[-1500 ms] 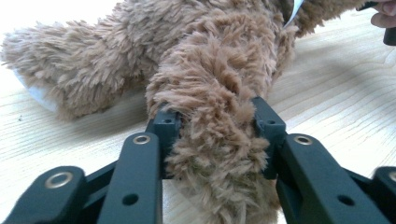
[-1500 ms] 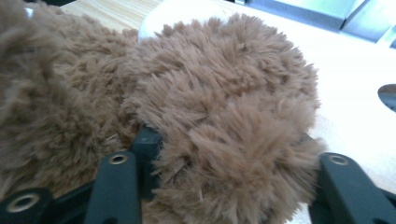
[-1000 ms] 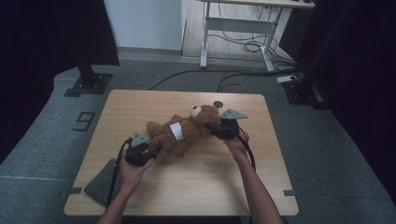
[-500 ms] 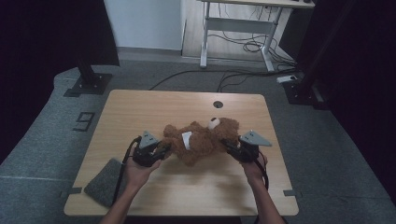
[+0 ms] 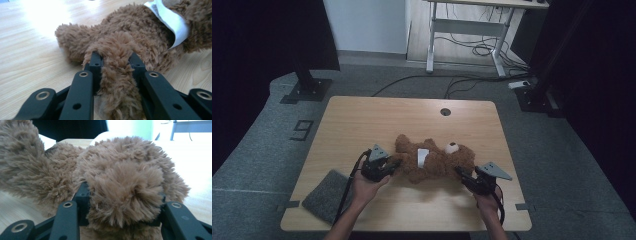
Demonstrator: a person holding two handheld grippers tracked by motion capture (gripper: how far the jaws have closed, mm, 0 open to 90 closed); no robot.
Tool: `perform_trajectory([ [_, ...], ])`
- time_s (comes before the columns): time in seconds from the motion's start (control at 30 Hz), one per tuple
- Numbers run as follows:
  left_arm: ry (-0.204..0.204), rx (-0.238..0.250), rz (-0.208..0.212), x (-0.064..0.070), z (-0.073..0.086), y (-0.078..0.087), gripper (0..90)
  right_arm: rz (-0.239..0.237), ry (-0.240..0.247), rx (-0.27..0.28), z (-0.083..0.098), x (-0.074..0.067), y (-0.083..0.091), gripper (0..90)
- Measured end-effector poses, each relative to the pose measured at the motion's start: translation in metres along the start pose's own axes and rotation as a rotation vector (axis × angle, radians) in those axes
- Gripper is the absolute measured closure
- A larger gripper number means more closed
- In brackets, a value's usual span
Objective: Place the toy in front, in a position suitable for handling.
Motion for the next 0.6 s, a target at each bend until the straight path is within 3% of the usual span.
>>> perform_trajectory([
  [0.03,0.007,-0.003,0.002,0.0,0.001,-0.003,69.6,0.002,-0.025,0.006,0.004,0.001,0.0,49.7],
  [0.17,0.02,-0.011,0.003,0.001,0.001,-0.006,64.1,0.024,-0.051,0.001,0.01,0.002,-0.001,48.2],
  [0.4,0.038,-0.003,0.001,0.002,0.002,0.0,48.8,0.033,-0.062,-0.002,0.012,0.004,-0.002,47.5],
  [0.47,0.025,0.001,-0.005,0.001,0.004,0.007,42.2,0.042,-0.056,-0.005,0.012,0.003,-0.002,47.3],
  [0.53,0.036,0.02,-0.008,-0.001,0.006,0.015,38.1,0.044,-0.059,-0.008,0.012,0.004,-0.002,47.2],
  [0.57,0.049,0.046,-0.019,-0.006,0.01,0.029,35.2,0.045,-0.062,-0.011,0.012,0.003,-0.002,47.0],
  [0.6,0.049,0.046,-0.019,-0.006,0.01,0.029,33.7,0.044,-0.06,-0.011,0.012,0.003,-0.002,46.9],
])
Point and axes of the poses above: each handheld gripper's, and its own axes: y roughly backward along the jaws, z roughly out of its underside, x roughly to its right, the point moved 3 cm from there along -y, roughly forward along the jaws, and after that the axes turned 6 degrees about -x, right-handed, at the moved point
